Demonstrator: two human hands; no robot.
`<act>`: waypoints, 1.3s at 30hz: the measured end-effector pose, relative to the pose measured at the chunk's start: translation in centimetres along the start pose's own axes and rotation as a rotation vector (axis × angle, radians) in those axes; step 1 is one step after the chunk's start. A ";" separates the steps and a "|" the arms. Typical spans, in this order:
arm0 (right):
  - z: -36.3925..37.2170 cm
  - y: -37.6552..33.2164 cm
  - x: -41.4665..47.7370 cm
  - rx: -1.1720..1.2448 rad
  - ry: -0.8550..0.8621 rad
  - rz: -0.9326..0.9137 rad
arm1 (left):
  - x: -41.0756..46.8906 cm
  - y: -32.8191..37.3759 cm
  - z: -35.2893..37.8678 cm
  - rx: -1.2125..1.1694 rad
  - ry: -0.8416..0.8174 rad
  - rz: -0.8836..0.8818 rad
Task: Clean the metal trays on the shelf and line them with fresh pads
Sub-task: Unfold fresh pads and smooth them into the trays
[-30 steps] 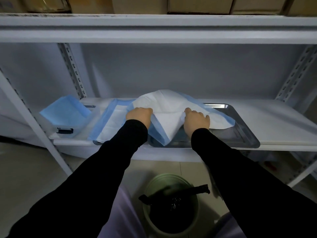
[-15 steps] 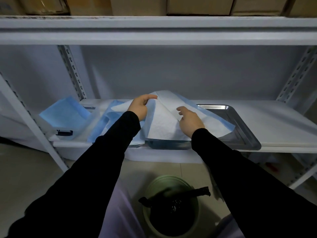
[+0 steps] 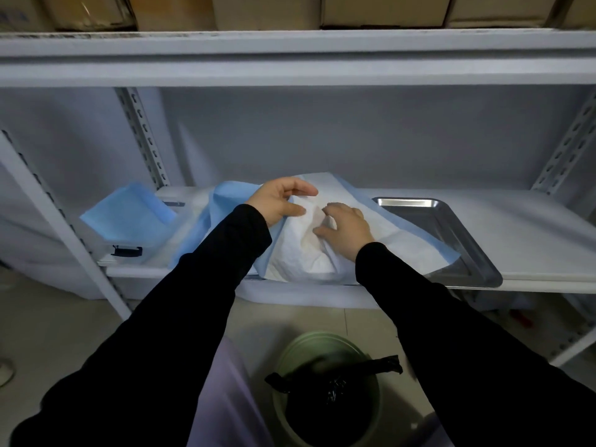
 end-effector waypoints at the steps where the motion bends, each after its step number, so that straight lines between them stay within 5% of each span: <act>1: 0.0 0.1 0.1 0.002 0.027 0.006 | -0.1 0.2 -0.2 0.045 0.019 -0.001; 13: -0.5 -0.3 0.2 0.007 0.176 0.024 | 0.4 0.2 -1.1 0.804 0.309 -0.098; 19: -0.6 -1.3 0.3 -0.132 0.198 -0.027 | 0.4 2.0 1.1 1.143 0.094 -0.021; 23: -0.5 -2.0 0.2 -0.160 0.210 -0.058 | 0.9 2.4 2.4 1.331 0.096 0.037; 31: -0.6 -0.9 0.1 0.003 -0.077 0.019 | 0.4 2.0 0.8 1.117 0.169 -0.044; 39: -0.6 -1.6 0.3 -0.082 0.142 0.000 | 0.3 2.4 0.4 1.322 0.148 -0.094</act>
Point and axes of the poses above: each hand's wrist, its own x-axis towards the middle knuckle, its own z-axis out of the palm, y = z × x, the point moved 1 cm from there along x, towards the middle knuckle
